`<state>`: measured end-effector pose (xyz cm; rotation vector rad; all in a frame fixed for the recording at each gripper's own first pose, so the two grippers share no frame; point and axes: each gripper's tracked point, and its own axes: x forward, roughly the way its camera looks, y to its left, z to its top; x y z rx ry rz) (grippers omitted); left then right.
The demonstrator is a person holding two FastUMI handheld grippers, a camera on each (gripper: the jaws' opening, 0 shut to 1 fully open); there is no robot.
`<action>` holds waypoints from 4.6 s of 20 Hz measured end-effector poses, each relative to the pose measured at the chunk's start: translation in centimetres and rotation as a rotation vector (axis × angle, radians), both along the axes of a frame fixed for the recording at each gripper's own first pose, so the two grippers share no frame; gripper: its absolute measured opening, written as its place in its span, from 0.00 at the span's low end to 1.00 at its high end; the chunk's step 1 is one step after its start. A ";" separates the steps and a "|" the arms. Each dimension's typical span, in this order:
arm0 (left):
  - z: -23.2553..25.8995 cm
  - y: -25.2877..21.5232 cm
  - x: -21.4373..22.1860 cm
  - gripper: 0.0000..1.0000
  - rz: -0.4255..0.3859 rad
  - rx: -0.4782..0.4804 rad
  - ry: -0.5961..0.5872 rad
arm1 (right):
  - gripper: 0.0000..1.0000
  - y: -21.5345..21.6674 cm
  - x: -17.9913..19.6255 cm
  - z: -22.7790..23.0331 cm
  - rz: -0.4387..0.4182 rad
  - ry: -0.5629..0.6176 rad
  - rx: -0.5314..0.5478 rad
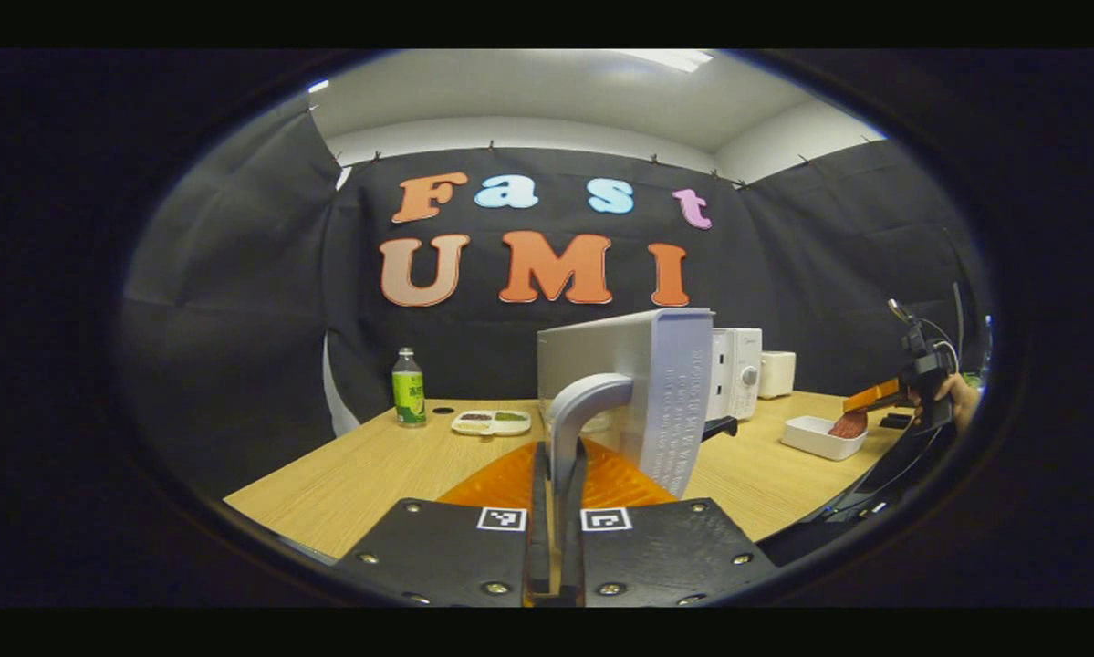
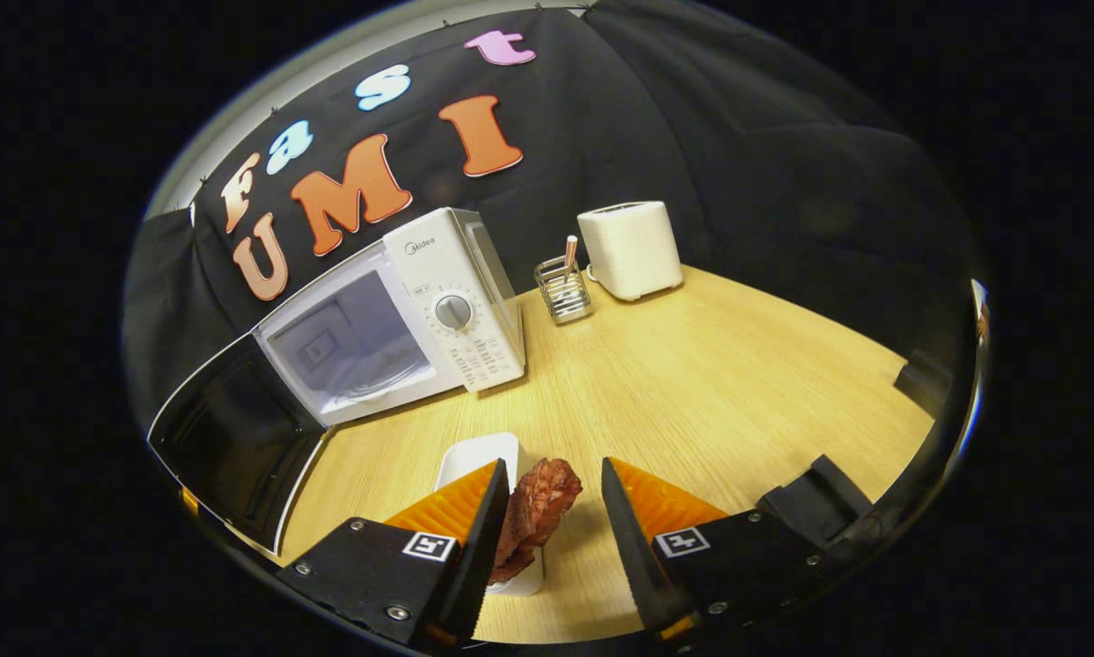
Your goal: Open the microwave oven with the left hand, put the food in, and close the microwave oven.
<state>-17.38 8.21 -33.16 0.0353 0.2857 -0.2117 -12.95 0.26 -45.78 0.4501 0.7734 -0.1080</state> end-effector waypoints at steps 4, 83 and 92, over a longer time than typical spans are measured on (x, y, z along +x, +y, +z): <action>-0.1 1.4 0.2 0.15 0.008 0.003 0.020 | 0.48 0.4 0.0 -0.1 -0.058 0.014 0.116; -0.8 15.0 -1.7 0.91 0.367 0.299 0.150 | 0.32 23.6 33.0 -5.8 -0.324 -0.257 0.123; -2.2 13.6 -1.3 0.94 0.323 0.281 0.150 | 0.69 20.9 30.6 -2.5 -0.215 -0.265 -0.030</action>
